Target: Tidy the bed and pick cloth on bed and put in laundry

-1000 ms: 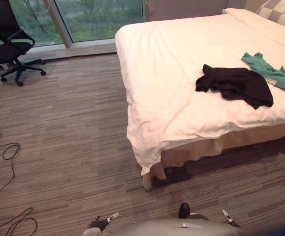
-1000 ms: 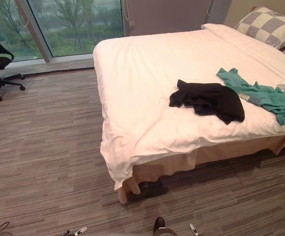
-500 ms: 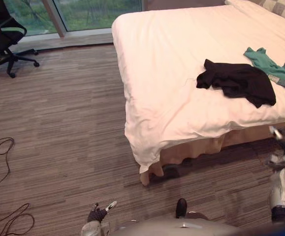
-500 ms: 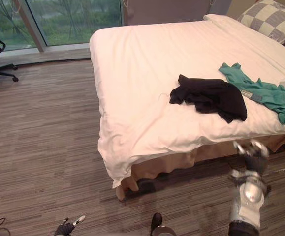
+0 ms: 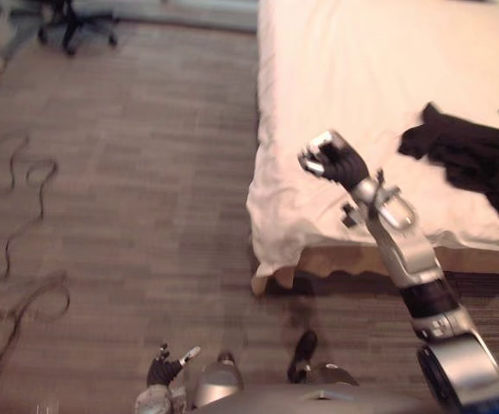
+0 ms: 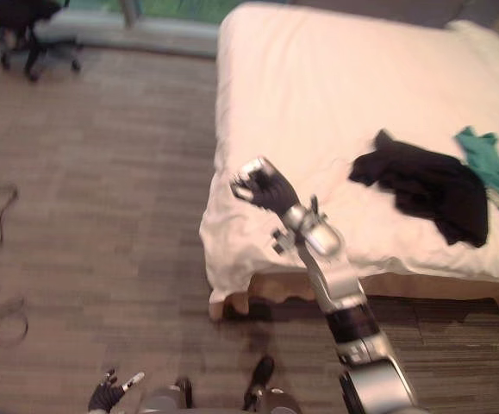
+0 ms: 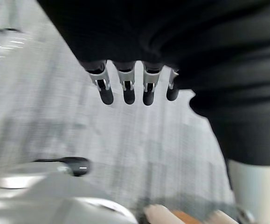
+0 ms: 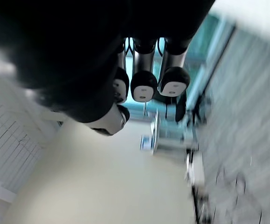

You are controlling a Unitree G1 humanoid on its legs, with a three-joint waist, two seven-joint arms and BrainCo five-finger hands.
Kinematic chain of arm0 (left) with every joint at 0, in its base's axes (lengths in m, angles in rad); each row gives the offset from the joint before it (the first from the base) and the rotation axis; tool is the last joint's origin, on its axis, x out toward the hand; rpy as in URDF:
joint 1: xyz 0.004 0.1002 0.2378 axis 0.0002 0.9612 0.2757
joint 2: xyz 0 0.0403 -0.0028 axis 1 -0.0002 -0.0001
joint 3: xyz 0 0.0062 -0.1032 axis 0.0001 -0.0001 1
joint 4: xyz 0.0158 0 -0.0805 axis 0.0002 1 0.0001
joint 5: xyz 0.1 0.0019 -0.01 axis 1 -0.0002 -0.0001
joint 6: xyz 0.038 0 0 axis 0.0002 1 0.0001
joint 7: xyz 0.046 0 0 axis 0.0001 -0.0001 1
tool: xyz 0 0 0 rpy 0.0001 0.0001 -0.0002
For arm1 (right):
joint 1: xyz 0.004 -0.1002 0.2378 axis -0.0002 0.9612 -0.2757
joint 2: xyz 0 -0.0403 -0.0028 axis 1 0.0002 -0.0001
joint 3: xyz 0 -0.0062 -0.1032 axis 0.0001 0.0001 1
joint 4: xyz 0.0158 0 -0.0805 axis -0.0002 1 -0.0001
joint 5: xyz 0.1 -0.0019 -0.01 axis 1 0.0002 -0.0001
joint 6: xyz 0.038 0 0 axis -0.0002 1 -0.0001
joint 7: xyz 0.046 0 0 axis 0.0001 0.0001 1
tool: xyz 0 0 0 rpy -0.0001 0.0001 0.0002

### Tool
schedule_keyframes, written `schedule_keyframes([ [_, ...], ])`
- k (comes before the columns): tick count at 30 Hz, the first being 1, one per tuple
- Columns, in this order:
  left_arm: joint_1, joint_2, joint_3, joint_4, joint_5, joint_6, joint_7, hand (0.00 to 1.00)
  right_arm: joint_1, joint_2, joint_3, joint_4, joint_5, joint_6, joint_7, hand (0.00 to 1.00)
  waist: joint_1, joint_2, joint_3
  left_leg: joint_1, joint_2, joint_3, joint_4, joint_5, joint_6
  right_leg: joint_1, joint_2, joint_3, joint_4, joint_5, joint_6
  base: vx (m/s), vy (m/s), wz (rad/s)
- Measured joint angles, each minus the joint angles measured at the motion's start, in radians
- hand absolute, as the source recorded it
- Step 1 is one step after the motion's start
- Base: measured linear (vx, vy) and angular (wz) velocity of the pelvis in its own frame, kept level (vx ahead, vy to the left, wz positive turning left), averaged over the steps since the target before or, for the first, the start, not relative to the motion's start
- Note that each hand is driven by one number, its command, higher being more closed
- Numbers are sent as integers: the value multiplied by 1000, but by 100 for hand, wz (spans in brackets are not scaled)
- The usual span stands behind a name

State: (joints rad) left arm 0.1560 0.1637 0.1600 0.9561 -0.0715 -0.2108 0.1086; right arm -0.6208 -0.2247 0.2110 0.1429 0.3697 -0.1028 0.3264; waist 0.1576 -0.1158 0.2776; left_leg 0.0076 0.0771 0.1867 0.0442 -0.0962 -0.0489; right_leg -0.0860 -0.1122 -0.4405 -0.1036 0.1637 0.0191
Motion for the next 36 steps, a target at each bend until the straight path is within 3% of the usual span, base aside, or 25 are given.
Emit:
schedule_keyframes([
  [5, -53, -1, 2, -55, -64, -25, 0, 0, -161, 57, 32, 141, -1, 35, -67, 100, 61, -11, 131, -139, -14, -46, 77, 11, 5, -72, -23, -16, 6, 34, 13, -140, 9, 37],
  [9, -124, -19, -4, -91, -72, -14, 4, 0, -224, 61, 42, 231, -2, 57, -122, 100, 70, 7, 174, -246, -28, -57, 132, 11, 17, -145, -40, -13, 6, 65, 24, -94, 60, 14],
  [15, -409, -34, -93, -87, -140, 119, 8, 0, -339, 54, 34, 335, -15, 94, -235, 100, 43, 62, 211, -453, -35, -57, 246, 5, 30, -304, -56, 2, 6, 123, 32, -64, 55, 1],
  [19, -548, -46, -161, -69, -217, 152, 4, 0, -408, 2, 1, 395, -15, 137, -287, 100, 25, 109, 237, -556, -45, -33, 284, 10, 44, -402, -71, 40, 7, 157, 36, -51, 59, -8],
  [24, -688, -67, -196, -24, -314, 190, 5, 0, -480, -87, -45, 395, -18, 189, -287, 100, 24, 177, 258, -678, -43, -17, 325, 16, 54, -511, -74, 70, 7, 153, 41, -55, 21, -2],
  [29, -786, -107, -121, -126, -418, 263, 6, 0, -519, -82, -47, 231, 35, 218, -291, 100, 23, 191, 260, -811, -10, 14, 340, 35, 49, -658, -64, 61, 23, 141, 16, -21, -24, -10],
  [31, -807, -143, -84, -184, -431, 293, 6, 0, -530, -48, -52, 180, 104, 222, -291, 100, 12, 203, 264, -847, 9, 26, 362, 33, 45, -716, -63, 57, 87, 125, -39, 8, -33, -9],
  [36, -807, -214, -37, -227, -433, 332, 27, 0, -518, -3, -68, 158, 197, 231, -284, 100, -8, 203, 264, -858, 31, 48, 379, 26, 36, -751, -61, 59, 148, 90, -68, 9, -38, -4],
])
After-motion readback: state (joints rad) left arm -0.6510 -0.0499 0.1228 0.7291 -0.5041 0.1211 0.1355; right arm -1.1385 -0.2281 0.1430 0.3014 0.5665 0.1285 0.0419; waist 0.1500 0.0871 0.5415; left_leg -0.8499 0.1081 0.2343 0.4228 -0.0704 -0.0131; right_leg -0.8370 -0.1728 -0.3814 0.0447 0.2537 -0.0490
